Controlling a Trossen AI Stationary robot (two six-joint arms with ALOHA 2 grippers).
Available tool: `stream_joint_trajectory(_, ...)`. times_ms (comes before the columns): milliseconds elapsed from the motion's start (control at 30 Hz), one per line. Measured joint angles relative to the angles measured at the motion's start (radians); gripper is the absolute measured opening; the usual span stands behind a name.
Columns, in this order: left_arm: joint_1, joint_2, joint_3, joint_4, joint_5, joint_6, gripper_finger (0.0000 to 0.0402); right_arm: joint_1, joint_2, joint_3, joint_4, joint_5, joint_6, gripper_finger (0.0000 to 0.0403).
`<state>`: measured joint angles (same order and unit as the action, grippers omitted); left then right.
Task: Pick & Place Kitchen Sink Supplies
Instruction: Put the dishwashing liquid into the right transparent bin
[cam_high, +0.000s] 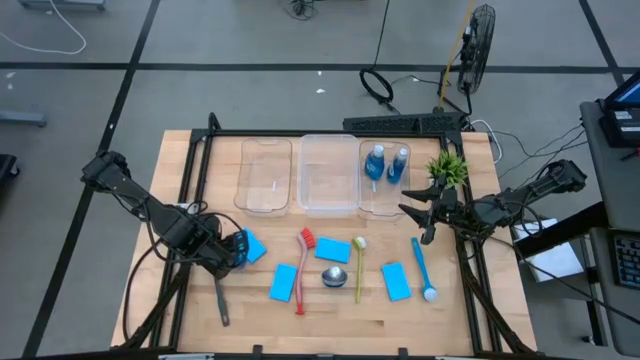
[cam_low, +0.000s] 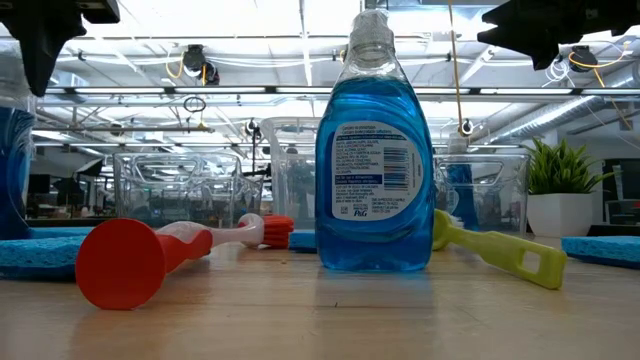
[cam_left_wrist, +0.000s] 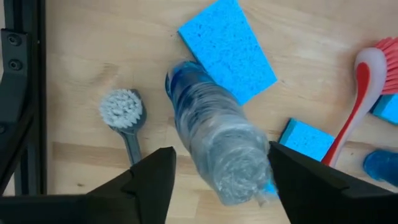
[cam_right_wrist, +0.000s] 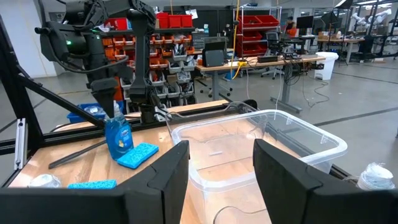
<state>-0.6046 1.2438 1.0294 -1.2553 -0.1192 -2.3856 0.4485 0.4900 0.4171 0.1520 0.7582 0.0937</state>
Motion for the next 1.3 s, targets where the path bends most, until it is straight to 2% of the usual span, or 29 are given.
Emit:
stream_joint_trajectory(267, 0.046, 0.000, 0.000, 0.000, -0.013, 0.063, 0.0268, 0.000, 0.000, 0.000, 0.000, 0.000, 0.006, 0.0167)
stream_joint_trajectory(400, 0.066, 0.000, 0.000, -0.002, 0.002, 0.084, 0.0247, 0.000, 0.000, 0.000, 0.000, 0.000, 0.012, 0.0167)
stream_joint_trajectory(800, 0.068, -0.002, 0.002, -0.002, 0.011, 0.100, 0.0153, 0.000, 0.000, 0.000, 0.000, 0.000, 0.016, 0.0167)
stream_joint_trajectory(1033, 0.068, -0.002, 0.002, -0.004, 0.018, 0.100, 0.0155, 0.000, 0.000, 0.000, 0.000, 0.000, 0.016, 0.0167)
stream_joint_trajectory(1300, 0.061, -0.002, 0.010, -0.008, 0.084, 0.135, 0.0140, 0.000, 0.000, 0.000, 0.000, 0.000, 0.015, 0.0167)
